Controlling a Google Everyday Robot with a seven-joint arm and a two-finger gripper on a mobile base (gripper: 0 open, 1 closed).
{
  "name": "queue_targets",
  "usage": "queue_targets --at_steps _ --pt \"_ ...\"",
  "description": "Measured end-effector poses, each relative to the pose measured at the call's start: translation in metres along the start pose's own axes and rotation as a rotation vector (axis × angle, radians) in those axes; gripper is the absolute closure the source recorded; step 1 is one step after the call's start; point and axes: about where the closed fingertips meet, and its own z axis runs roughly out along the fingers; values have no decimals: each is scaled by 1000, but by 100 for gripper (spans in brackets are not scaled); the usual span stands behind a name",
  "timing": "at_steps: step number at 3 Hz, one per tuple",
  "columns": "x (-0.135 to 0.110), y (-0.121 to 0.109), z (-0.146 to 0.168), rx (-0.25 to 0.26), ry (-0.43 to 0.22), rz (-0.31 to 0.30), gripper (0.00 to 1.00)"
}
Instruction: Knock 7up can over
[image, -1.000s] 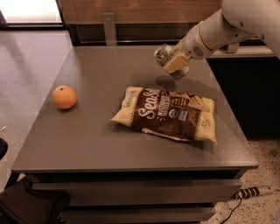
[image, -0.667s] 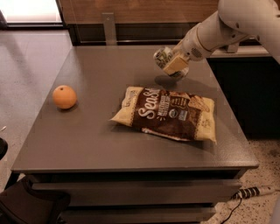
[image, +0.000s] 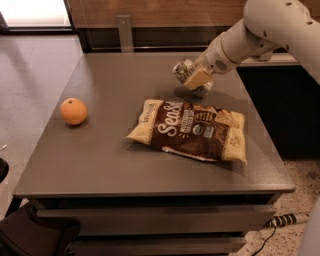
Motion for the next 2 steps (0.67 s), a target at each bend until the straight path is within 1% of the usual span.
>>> queue_targets --at_steps 1,2 --pt "-2 12 29 -70 -29 8 100" --pt "-7 18 44 -113 -31 8 98"
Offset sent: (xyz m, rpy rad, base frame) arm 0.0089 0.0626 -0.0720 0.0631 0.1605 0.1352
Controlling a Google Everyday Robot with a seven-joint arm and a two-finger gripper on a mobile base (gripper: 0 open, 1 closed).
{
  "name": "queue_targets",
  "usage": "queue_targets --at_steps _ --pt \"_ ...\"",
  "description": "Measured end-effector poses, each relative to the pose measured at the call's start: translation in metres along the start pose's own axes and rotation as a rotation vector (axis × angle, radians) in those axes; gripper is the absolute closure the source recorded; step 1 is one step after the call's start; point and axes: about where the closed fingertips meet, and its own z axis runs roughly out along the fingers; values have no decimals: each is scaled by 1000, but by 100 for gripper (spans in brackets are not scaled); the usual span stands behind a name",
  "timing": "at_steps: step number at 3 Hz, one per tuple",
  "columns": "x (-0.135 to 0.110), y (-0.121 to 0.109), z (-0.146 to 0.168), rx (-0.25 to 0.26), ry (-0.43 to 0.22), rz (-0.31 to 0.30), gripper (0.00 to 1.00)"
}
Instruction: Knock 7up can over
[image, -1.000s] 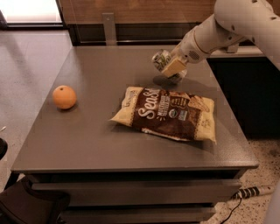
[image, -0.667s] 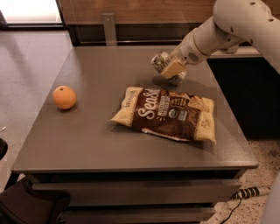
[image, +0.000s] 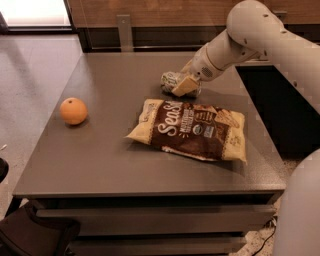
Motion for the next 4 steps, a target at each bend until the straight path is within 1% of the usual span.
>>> queue_targets --at_steps 4 --pt "-2 1 3 -8 1 -1 5"
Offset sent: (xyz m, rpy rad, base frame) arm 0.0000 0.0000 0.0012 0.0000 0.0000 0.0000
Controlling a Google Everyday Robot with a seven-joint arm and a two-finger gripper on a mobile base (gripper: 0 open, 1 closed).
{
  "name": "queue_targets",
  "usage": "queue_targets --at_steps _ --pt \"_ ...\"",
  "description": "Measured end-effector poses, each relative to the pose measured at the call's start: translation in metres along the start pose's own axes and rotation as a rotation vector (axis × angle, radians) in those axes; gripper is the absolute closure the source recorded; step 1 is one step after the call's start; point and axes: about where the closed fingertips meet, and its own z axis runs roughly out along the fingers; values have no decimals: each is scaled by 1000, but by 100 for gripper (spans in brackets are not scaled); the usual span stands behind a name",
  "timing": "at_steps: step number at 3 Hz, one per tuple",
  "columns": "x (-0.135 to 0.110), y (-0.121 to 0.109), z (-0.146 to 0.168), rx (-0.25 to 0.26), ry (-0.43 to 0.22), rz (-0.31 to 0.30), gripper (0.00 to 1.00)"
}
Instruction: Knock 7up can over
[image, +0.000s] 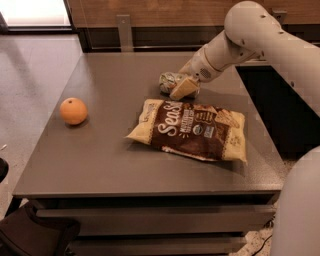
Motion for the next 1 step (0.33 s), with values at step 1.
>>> queue_targets --at_steps 1 --pt "0 1 1 -2 0 0 0"
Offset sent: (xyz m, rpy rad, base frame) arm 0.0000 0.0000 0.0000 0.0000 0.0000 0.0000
